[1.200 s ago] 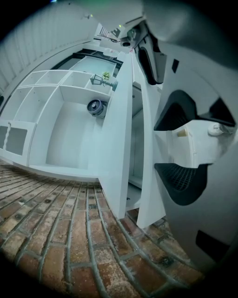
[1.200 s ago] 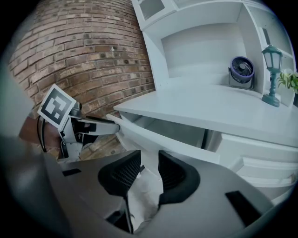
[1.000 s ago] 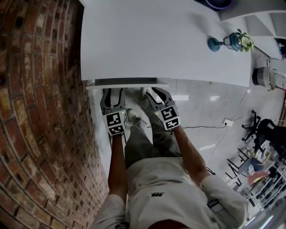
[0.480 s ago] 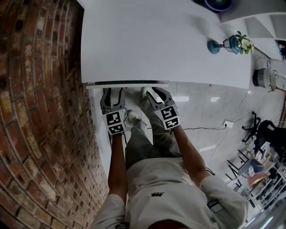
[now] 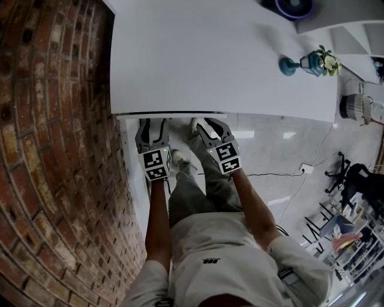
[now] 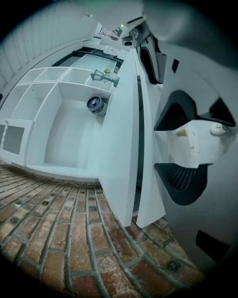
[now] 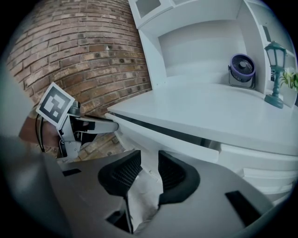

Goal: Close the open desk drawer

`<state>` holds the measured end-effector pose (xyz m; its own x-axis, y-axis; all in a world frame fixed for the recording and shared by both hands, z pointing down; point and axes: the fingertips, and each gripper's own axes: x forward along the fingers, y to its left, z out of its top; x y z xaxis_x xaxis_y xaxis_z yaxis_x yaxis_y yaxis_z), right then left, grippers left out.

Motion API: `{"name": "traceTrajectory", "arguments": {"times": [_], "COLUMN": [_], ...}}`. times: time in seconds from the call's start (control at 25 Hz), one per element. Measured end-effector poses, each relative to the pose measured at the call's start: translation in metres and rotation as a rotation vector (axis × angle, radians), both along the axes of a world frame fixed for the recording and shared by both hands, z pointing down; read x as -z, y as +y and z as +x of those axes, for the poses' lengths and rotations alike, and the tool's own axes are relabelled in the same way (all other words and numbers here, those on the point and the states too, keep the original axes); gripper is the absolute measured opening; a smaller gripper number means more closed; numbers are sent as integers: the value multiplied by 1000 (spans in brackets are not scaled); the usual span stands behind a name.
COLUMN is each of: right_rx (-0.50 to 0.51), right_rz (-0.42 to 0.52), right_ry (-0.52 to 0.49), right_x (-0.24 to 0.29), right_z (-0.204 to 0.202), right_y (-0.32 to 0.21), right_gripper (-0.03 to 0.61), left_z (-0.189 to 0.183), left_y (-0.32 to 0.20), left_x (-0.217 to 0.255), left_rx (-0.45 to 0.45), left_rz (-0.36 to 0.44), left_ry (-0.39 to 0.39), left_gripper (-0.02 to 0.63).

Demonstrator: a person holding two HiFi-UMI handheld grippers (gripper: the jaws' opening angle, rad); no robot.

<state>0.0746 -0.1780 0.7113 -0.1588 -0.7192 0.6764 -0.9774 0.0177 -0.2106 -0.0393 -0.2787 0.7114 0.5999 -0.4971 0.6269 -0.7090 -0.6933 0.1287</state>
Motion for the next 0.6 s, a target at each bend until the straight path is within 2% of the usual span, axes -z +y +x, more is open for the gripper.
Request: {"name": "traceTrajectory", "arguments": {"times": [0.6], "right_rx": [-25], "right_rz": [15], "right_ry": [4], "right_x": [0], "right_z": [10], "right_y": [-13], "right_gripper": [117], "left_z": [9], "left_y": [-12], "left_x": [-1], "left_rx": [-4], "left_rz": [11], "left_ry": [0], "left_gripper": [233]}}
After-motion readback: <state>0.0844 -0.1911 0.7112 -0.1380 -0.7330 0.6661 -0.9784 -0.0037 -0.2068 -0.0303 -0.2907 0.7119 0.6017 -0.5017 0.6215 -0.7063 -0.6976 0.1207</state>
